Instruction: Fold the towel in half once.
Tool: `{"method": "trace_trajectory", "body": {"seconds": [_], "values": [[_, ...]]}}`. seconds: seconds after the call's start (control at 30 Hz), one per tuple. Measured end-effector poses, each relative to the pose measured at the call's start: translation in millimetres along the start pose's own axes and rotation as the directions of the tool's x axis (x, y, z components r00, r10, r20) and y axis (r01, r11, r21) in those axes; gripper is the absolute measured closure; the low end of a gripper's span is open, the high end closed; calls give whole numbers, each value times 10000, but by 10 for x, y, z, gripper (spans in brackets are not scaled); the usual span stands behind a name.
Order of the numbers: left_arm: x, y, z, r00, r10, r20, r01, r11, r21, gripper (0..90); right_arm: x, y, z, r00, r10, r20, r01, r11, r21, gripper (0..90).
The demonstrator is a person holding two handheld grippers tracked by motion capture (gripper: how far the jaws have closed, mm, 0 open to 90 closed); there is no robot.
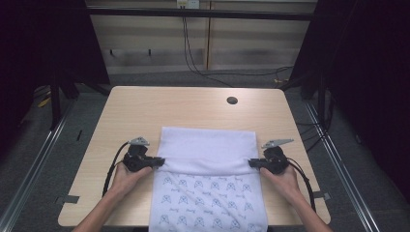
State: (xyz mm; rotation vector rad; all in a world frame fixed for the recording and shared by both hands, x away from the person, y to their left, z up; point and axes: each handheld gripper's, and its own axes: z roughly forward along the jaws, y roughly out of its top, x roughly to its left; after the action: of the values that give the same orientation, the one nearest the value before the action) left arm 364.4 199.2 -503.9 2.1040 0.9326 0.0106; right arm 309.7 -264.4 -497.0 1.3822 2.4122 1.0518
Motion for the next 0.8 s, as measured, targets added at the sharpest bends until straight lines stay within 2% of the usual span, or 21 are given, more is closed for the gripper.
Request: {"method": "trace_trajectory", "body": {"seconds": [0.03, 0.1, 0.13, 0.17, 0.23, 0.27, 0.3, 0.4, 0.43, 0.47, 0.5, 0.53, 0.57, 0.6, 0.63, 0.73, 0.77, 0.8], "values": [[102, 75, 33, 9997, -51, -242, 49, 10000, -49, 870, -64, 113, 94, 10000, -21, 53, 22, 10000, -65, 873], [199, 166, 78, 9984, -113, -555, 109, 9999, -87, 870, -121, 216, 177, 9999, -7, 133, 8, 10000, -83, 873], [199, 166, 78, 9984, -113, -555, 109, 9999, -87, 870, -143, 255, 206, 9998, -32, 176, 33, 10000, -80, 873], [343, 279, 136, 9976, -428, -552, 425, 9991, -60, 870, -188, 317, 263, 9997, -86, 229, 90, 9998, -176, 873], [373, 316, 157, 9964, -499, -682, 492, 9987, -120, 870, -216, 361, 302, 9994, -129, 325, 137, 9996, -243, 873], [420, 349, 181, 9956, -517, -782, 501, 9985, -225, 870, -241, 389, 333, 9988, -261, 402, 275, 9990, -347, 873], [494, 397, 220, 9943, -660, -838, 631, 9973, -367, 870, -319, 458, 400, 9991, -115, 396, 136, 9986, -515, 873], [535, 446, 251, 9925, -689, -1005, 651, 9970, -408, 870, -393, 538, 462, 9987, 61, 515, -29, 9981, -613, 873], [564, 468, 281, 9904, -775, -1142, 709, 9956, -606, 870, -460, 613, 530, 9971, 94, 761, -36, 9971, -760, 873], [564, 468, 281, 9904, -775, -1142, 709, 9956, -606, 870, -477, 653, 563, 9954, 229, 928, -152, 9964, -835, 870], [606, 495, 299, 9890, -926, -1152, 857, 9943, -631, 870, -499, 681, 599, 9932, 156, 1155, -41, 9951, -992, 869], [606, 495, 299, 9890, -926, -1152, 857, 9943, -631, 870, -499, 681, 599, 9932, 156, 1155, -41, 9951, -992, 869], [619, 500, 313, 9873, -1096, -1154, 1011, 9919, -769, 870, -519, 697, 635, 9913, 200, 1304, -42, 9928, -1199, 869], [631, 504, 319, 9870, -1089, -1184, 997, 9917, -812, 870, -608, 727, 689, 9900, 882, 1098, -702, 9849, -1582, 870], [651, 517, 331, 9871, -1052, -1210, 951, 9917, -863, 870, -624, 747, 703, 9882, 1069, 1093, -886, 9831, -1602, 870], [680, 541, 354, 9857, -1052, -1314, 929, 9910, -966, 870, -633, 806, 727, 9864, 966, 1328, -771, 9864, -1453, 869], [698, 568, 383, 9812, -1216, -1496, 1056, 9882, -1106, 870, -626, 867, 750, 9827, 925, 1605, -730, 9896, -1236, 869], [698, 568, 383, 9812, -1216, -1496, 1056, 9882, -1106, 870, -626, 867, 750, 9827, 925, 1605, -730, 9896, -1236, 869]]}}
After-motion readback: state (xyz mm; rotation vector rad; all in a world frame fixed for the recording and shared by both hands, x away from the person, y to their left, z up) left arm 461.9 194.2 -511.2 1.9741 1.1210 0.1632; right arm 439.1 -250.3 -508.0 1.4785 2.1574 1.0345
